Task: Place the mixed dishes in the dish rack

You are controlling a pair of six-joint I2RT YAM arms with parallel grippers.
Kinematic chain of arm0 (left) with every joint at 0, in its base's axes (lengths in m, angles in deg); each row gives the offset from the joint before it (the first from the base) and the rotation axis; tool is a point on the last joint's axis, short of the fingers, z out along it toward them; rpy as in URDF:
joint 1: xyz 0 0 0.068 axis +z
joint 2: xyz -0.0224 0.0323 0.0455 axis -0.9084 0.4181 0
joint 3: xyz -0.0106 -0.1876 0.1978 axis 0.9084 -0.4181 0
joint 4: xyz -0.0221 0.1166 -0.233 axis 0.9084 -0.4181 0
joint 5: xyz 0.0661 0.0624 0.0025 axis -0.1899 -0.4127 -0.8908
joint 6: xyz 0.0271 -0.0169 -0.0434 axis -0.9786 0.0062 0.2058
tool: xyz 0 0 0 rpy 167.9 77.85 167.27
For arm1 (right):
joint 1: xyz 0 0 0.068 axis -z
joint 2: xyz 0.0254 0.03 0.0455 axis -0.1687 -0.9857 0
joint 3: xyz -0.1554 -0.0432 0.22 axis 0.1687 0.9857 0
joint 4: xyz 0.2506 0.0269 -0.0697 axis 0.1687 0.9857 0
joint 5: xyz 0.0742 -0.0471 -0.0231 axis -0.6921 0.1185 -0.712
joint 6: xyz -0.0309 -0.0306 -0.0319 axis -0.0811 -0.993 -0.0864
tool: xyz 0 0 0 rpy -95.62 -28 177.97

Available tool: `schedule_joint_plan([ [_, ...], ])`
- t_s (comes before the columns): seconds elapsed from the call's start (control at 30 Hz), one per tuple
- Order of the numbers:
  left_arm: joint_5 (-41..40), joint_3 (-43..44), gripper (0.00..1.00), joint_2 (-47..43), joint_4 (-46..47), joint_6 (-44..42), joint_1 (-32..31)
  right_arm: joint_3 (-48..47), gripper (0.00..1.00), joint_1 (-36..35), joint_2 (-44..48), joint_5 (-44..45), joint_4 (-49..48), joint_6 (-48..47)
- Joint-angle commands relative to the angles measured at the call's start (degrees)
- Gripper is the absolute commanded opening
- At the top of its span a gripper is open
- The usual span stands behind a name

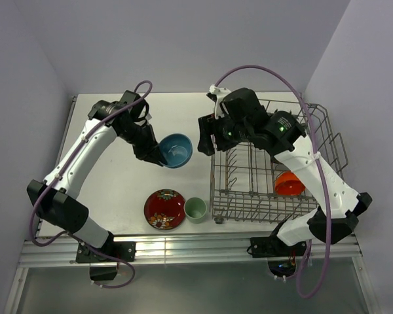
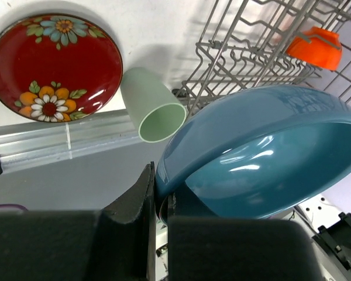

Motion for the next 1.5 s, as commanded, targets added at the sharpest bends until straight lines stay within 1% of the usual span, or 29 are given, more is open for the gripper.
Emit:
schedule_joint_plan([
  [0.0,2.64,-0.21,0.00,-3.53,-1.37,-0.46,-0.56,1.08,0.75,-1.36,3.36,3.93,-4.01,0.70],
  [0.1,5.62,-1.08,0.00,-5.46,1.17,-0.11,-0.56,1.26,0.76,-1.18,2.14,0.62,-3.91,3.69],
  [0.13,8.94,-2.48,0.00,-7.04,4.32,0.24,-0.56,2.04,0.77,-0.84,2.05,-3.40,-5.48,5.00],
  [0.2,12.04,-4.42,0.00,-8.71,8.46,2.43,-0.56,3.10,0.77,-0.39,2.39,-8.16,-8.21,8.78],
  [0.23,14.49,-5.82,0.00,-10.03,11.70,2.96,-0.56,4.06,0.77,-0.22,2.66,-10.10,-11.18,9.84],
  [0.3,16.18,-6.36,0.00,-10.74,13.66,3.49,-0.65,4.77,0.78,0.48,3.45,-14.59,-14.62,12.92],
  [0.37,17.84,-6.10,0.00,-11.27,15.68,3.14,-0.65,5.57,0.78,1.71,3.71,-18.54,-15.87,14.85],
  [0.47,20.56,-5.92,0.00,-12.32,19.18,3.31,-0.65,7.85,0.79,3.29,4.68,-22.06,-18.76,17.05],
  [0.6,23.73,-7.50,0.00,-13.99,25.08,5.51,-0.65,13.29,0.79,6.80,7.75,-30.75,-25.61,22.41],
  [0.67,24.27,-8.29,0.00,-14.70,27.36,6.22,-0.65,16.28,0.78,7.69,9.15,-33.49,-30.09,26.00],
  [0.87,24.27,-8.47,0.00,-14.08,27.29,4.81,-0.65,22.35,0.71,10.33,11.62,-41.49,-40.64,34.80],
  [0.9,24.27,-8.64,0.00,-14.08,27.37,4.72,-0.65,23.14,0.65,10.68,12.06,-42.37,-41.87,35.77],
  [0.97,24.01,-8.38,0.00,-13.82,26.76,3.94,-0.65,24.72,0.56,11.73,12.41,-43.77,-44.08,37.62],
  [1.0,23.92,-8.29,0.00,-13.56,26.32,3.67,-0.65,25.42,0.43,11.91,12.68,-44.04,-45.21,38.23],
  [1.07,23.66,-8.29,0.00,-13.38,25.79,3.14,-0.56,25.96,0.28,12.61,12.85,-44.75,-46.10,39.55],
  [1.1,23.65,-8.29,0.00,-13.38,25.88,3.23,-0.65,26.13,0.09,12.70,12.85,-44.92,-46.63,39.91],
  [1.13,23.74,-8.29,0.00,-13.29,26.06,3.23,-0.65,26.13,0.00,12.79,12.85,-44.93,-46.63,40.00],
  [1.47,23.83,-6.45,0.00,-11.19,25.27,2.00,-0.65,23.76,0.00,13.93,12.33,-42.73,-42.33,37.45],
])
